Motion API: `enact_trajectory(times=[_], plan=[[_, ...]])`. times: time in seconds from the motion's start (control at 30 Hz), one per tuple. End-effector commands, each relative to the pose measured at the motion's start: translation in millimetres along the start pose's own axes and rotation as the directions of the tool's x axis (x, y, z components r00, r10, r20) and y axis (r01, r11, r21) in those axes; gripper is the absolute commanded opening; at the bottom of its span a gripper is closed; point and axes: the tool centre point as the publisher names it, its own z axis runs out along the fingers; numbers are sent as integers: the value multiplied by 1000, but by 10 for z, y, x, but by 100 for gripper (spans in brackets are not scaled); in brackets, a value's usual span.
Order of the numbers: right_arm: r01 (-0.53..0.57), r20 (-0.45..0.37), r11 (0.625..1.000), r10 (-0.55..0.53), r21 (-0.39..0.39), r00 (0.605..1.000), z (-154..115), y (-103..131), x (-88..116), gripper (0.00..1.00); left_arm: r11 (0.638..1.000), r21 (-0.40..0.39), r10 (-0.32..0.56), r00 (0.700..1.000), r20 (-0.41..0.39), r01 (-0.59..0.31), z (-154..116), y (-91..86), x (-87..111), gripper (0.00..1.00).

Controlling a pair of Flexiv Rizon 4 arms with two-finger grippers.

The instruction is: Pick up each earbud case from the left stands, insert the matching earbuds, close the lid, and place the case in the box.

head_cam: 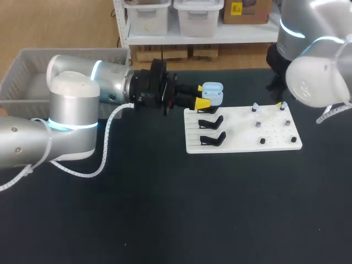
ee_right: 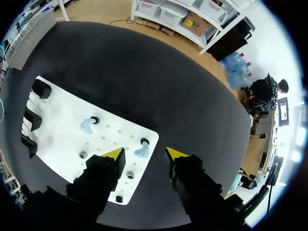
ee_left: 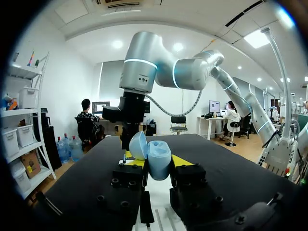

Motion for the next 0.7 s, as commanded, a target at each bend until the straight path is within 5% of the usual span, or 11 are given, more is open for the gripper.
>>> enact_trajectory(times=[0.03,0.7], plan=[[-2,-5,1000,2,-1,1000,24,5,-23,49,1000,-7,3,1000,2,-3,1,-20,7,0],[-79,-25,997,80,21,996,123,13,-10,45,1000,-7,3,1000,2,-3,1,-20,7,0]])
